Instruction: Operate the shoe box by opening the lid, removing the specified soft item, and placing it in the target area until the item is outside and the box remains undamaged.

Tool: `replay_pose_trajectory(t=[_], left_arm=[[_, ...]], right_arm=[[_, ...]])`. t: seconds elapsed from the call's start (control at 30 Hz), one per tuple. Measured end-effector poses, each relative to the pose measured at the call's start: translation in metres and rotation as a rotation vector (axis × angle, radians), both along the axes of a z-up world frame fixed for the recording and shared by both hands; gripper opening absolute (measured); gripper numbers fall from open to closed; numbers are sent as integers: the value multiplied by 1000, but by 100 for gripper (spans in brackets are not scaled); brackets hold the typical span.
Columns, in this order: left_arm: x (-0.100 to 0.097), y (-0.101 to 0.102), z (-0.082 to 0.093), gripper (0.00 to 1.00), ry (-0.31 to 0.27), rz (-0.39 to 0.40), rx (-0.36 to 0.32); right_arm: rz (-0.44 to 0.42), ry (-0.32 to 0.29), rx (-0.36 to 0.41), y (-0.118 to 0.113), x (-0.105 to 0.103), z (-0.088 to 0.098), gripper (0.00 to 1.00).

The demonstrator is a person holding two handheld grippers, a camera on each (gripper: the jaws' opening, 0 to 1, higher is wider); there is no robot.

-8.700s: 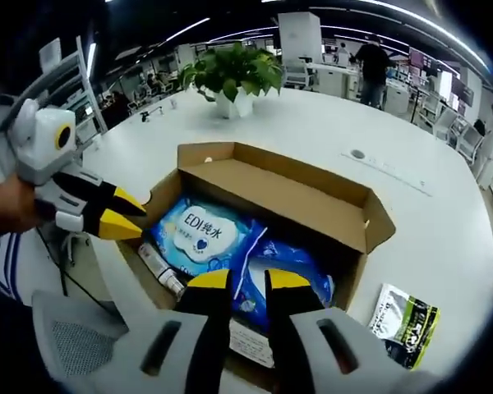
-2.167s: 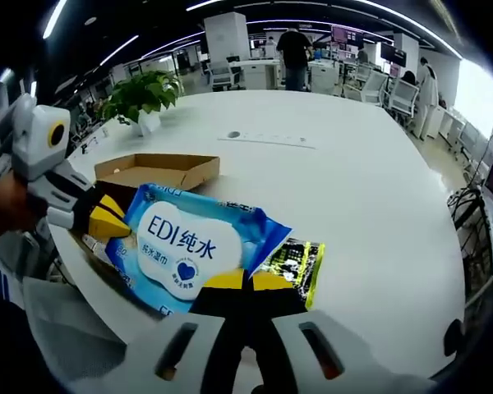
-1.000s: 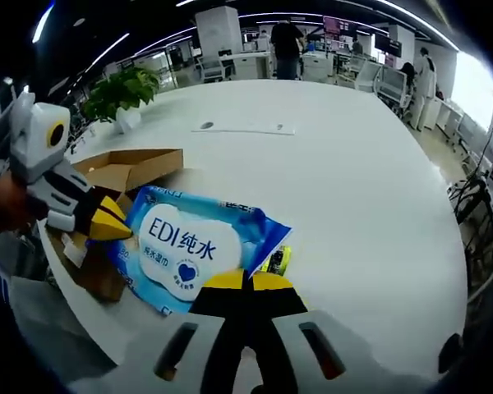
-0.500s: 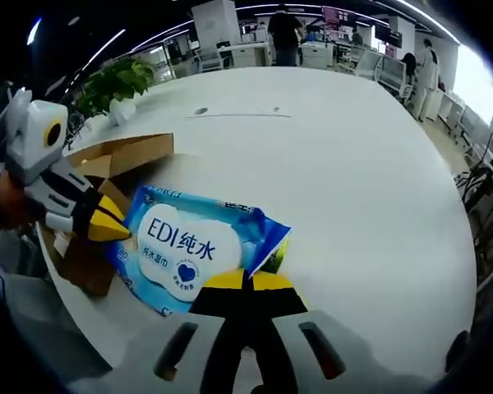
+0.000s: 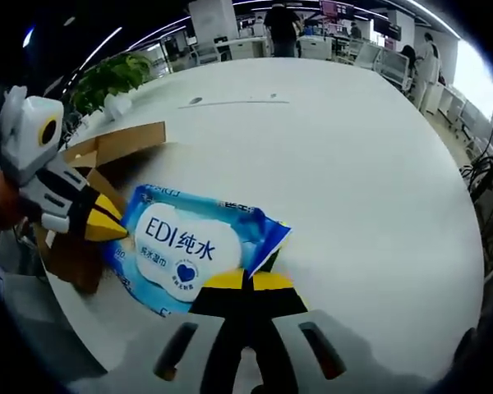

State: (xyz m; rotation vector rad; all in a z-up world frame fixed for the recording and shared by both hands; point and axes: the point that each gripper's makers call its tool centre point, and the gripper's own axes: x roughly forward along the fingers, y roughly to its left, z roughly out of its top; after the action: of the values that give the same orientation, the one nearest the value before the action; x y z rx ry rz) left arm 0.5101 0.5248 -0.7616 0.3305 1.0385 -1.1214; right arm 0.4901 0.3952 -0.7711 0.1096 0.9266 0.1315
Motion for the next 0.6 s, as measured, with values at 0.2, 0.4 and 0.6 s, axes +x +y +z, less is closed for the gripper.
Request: replay_pose_trajectory(t=[0.2,0.4,0.6], left_arm=[[1,-1,-2,0,6,8,10],[2,-1,-3,0,8,9,16],[0,-1,-3,4,-5,2,18]], right_arm=[[-8,-2,7,-1,1,-1,0],[-14,-12,14,-2,2,-2,0],[-17,-24,-6,-5,3,-1,4]])
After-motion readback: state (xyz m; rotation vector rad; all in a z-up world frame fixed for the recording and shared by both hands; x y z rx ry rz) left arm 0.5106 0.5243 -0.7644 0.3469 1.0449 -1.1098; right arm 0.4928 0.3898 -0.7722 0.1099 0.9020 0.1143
